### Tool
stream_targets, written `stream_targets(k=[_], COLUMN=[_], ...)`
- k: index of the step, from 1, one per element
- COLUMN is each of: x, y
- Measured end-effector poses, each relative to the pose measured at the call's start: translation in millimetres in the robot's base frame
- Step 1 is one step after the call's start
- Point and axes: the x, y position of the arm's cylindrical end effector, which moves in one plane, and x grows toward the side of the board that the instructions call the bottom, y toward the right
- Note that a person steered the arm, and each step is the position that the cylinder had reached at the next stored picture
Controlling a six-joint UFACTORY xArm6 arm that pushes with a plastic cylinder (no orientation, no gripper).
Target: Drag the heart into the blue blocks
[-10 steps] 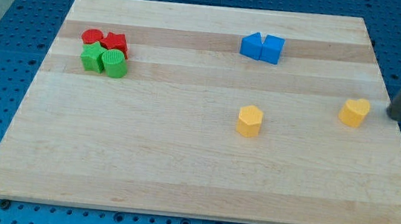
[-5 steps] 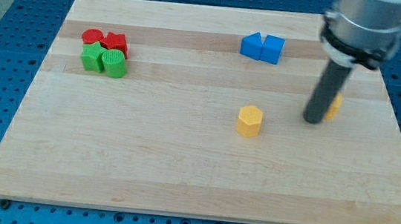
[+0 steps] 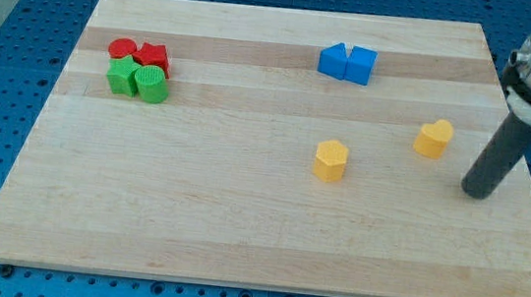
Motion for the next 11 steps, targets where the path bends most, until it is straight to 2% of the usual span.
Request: stream_targets(k=[2,3,5,8,9,11], x=[-103,-116,-52,-103,-106,-78], y=[-81,-107,-109,-127,-127,-147])
